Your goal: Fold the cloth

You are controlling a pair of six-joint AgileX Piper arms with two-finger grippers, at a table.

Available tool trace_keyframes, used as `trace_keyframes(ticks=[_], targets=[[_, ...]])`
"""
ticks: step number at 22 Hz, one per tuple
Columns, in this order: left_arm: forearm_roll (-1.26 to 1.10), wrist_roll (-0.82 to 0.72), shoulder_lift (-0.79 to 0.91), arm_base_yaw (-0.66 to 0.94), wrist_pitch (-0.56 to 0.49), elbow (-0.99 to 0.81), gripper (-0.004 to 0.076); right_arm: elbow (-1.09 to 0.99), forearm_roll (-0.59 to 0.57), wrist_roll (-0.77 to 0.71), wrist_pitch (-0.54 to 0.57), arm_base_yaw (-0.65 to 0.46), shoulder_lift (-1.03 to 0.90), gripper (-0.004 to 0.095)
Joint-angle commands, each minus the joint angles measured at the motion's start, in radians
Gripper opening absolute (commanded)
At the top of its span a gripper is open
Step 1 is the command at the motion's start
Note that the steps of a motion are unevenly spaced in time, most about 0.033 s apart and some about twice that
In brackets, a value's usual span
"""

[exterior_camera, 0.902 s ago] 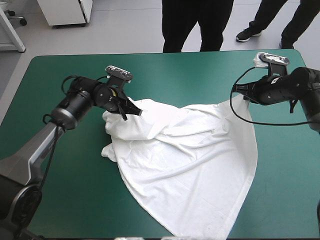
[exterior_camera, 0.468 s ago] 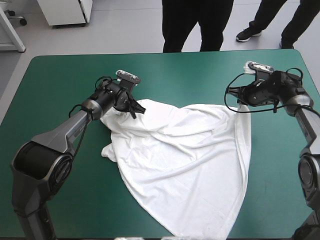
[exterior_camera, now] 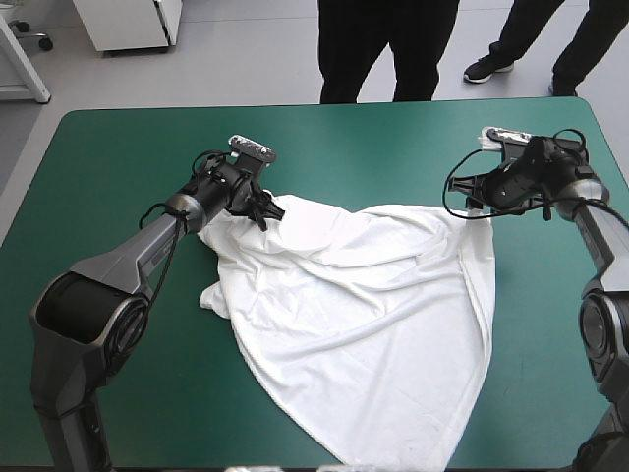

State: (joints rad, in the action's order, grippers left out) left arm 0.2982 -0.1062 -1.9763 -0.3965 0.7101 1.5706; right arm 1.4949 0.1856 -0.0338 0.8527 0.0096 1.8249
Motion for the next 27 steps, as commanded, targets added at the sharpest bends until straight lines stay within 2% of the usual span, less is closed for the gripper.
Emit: trace_keyframes(ticks=[1, 4, 5, 9, 13, 16, 22, 27], targets=[[-0.019, -0.011, 0.106, 0.000, 0.059, 0.053, 0.0640, 0.126, 0.000, -0.018, 0.122, 0.001, -0.056, 0.0646], [0.007, -0.011, 0.153, 0.000, 0.172, 0.074, 0.0615, 0.180, 0.000, -0.018, 0.202, 0.001, -0.083, 0.0609], [0.018, 0.002, 0.196, 0.000, 0.237, 0.078, 0.0588, 0.203, 0.000, -0.029, 0.249, 0.001, -0.111, 0.0580], [-0.004, 0.045, 0.343, 0.000, 0.409, 0.080, 0.0503, 0.207, -0.007, -0.029, 0.381, 0.001, -0.213, 0.0563], [-0.117, 0.076, 0.517, 0.000, 0.578, 0.075, 0.0449, 0.205, -0.013, -0.046, 0.395, 0.001, -0.338, 0.0557], [-0.241, 0.081, 0.599, 0.000, 0.578, 0.051, 0.0438, 0.205, -0.009, -0.048, 0.395, 0.001, -0.410, 0.0553], [-0.276, 0.050, 0.624, 0.000, 0.578, -0.130, 0.0438, 0.191, -0.004, -0.050, 0.395, 0.001, -0.471, 0.0553], [-0.245, 0.047, 0.613, 0.000, 0.567, -0.249, 0.0438, 0.089, 0.001, -0.050, 0.395, 0.001, -0.492, 0.0553]])
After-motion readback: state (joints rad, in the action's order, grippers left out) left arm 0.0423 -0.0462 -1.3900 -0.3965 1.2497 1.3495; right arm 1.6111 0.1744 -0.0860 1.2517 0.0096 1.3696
